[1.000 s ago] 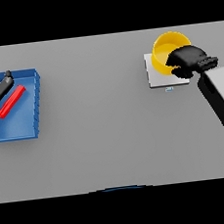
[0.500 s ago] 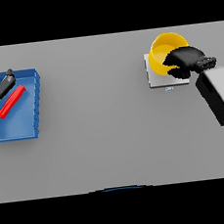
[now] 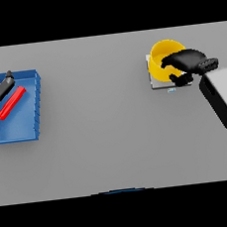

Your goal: Pick up the red beaker and tilt it to pour out 1 green nut into yellow bowl. Pick up the yellow bowl and place it on the metallic measuring scale.

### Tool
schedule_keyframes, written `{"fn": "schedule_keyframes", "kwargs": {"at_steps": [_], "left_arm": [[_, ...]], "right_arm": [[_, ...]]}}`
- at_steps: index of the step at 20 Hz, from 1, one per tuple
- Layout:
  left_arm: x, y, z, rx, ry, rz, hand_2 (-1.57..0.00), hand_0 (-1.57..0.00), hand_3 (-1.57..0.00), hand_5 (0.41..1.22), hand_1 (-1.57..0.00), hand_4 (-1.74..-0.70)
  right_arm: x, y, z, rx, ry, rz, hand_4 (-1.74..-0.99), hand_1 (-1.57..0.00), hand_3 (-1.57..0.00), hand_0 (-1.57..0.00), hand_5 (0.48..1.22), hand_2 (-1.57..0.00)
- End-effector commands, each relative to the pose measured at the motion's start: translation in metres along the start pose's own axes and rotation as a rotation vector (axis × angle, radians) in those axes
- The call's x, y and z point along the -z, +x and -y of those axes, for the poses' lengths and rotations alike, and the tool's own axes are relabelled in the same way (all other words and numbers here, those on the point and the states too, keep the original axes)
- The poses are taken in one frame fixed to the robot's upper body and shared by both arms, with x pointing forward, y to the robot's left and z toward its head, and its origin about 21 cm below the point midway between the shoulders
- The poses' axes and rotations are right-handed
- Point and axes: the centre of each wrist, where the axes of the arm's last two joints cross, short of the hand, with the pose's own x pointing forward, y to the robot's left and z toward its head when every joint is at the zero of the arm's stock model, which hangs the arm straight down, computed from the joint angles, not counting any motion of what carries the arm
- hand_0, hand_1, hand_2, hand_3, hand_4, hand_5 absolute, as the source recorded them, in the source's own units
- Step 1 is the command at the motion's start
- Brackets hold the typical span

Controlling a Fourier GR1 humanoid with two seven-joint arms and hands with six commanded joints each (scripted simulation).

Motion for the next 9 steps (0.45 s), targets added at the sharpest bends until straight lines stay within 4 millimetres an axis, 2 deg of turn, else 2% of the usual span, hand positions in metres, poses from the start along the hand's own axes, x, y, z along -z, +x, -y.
{"fn": "schedule_keyframes", "kwargs": {"at_steps": [1,9], "left_arm": [[0.0012,-0.0003,0.0025,-0.005,0.001,-0.002,0.0,0.0,0.0,0.664,0.0,-0.72],[-0.0009,0.0046,0.0038,-0.002,-0.005,0.012,0.0,0.0,0.0,0.665,0.0,-0.73]], "right_arm": [[0.0001,0.0,0.0021,0.005,-0.011,0.011,-1.542,-0.12,-0.36,-0.13,0.838,-0.16],[0.0018,-0.0047,-0.0002,0.042,0.016,-0.051,-1.478,-0.02,-0.15,-0.02,0.738,-0.03]]}}
